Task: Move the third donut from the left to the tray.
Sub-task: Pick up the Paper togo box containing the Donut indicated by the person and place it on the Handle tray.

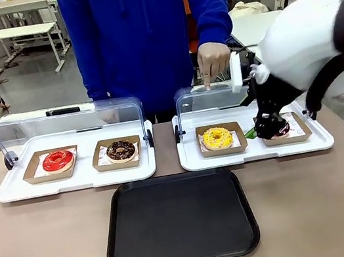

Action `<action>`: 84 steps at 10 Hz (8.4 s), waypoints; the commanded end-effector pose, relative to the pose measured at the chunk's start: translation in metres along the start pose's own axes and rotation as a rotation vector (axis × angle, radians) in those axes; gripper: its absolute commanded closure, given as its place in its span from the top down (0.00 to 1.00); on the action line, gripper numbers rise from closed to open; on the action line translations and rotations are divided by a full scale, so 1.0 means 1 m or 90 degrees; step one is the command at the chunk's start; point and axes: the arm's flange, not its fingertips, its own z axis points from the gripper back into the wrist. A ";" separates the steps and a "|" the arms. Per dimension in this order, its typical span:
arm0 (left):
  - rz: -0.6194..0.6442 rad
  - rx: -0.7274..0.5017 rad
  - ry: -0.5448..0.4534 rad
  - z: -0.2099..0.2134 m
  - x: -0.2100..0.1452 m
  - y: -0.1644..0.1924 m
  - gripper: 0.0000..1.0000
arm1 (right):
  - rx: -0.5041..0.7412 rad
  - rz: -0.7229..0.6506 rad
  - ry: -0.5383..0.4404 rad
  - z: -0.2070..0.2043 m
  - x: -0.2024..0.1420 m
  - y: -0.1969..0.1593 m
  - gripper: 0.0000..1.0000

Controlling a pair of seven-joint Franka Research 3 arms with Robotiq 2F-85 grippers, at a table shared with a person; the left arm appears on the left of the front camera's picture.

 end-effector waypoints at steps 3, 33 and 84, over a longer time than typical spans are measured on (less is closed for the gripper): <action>-0.004 -0.003 -0.004 0.001 0.001 -0.002 1.00 | -0.084 0.032 0.036 -0.042 -0.035 0.045 1.00; -0.004 -0.003 -0.004 0.001 0.001 -0.002 1.00 | 0.016 0.048 0.150 -0.180 -0.036 -0.065 1.00; -0.004 -0.003 -0.004 0.001 0.001 -0.002 1.00 | 0.104 0.041 0.165 -0.100 0.080 0.207 0.01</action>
